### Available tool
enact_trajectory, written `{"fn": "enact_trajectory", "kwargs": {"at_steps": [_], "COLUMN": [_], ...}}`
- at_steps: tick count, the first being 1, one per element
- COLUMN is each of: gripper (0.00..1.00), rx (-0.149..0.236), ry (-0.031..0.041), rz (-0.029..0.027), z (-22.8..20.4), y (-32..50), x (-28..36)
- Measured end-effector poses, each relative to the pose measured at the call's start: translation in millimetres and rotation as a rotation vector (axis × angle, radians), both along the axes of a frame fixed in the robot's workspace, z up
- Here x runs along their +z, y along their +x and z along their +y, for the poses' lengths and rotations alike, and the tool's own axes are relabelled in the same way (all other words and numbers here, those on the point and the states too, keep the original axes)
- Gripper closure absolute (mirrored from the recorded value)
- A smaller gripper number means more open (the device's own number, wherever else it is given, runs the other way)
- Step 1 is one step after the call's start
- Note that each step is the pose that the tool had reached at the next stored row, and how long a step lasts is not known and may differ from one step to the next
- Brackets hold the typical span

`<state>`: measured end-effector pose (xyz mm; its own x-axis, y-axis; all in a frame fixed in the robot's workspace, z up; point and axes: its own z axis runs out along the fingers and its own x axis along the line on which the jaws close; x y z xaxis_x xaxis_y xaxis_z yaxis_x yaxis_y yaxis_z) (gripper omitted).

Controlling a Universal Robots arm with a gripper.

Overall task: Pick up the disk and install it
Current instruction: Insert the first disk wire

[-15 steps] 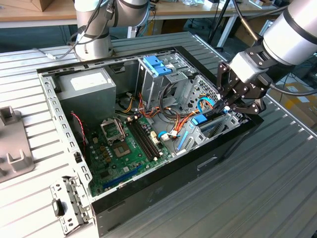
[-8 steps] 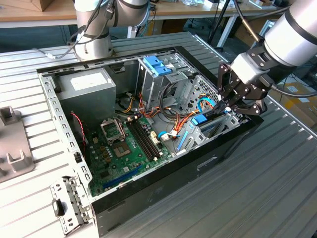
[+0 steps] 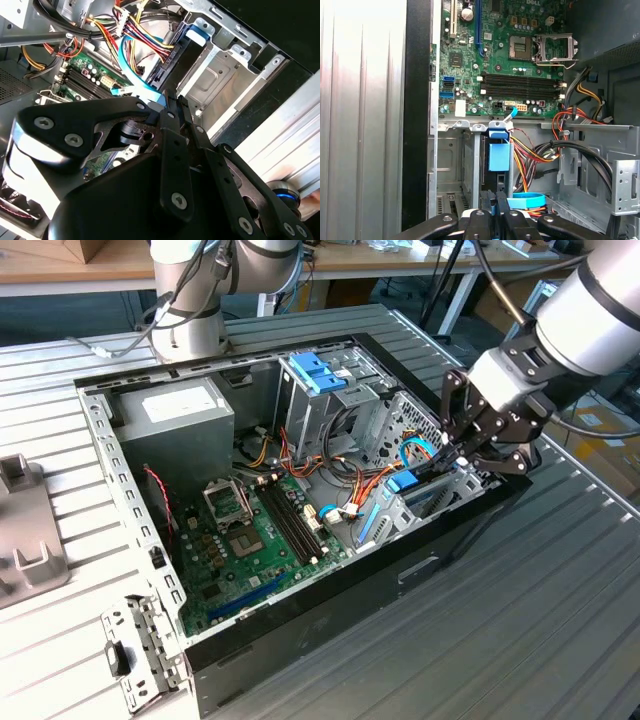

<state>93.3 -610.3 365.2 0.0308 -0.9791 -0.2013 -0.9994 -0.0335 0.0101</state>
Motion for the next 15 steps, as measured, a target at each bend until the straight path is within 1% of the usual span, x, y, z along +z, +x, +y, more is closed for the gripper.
{"fn": "enact_trajectory", "kwargs": {"at_steps": [15], "gripper": [0.84], "rx": [0.000], "ry": [0.0000], "rz": [0.0000], "z": [-3.7], "y": [0.0], "x": [0.0]}}
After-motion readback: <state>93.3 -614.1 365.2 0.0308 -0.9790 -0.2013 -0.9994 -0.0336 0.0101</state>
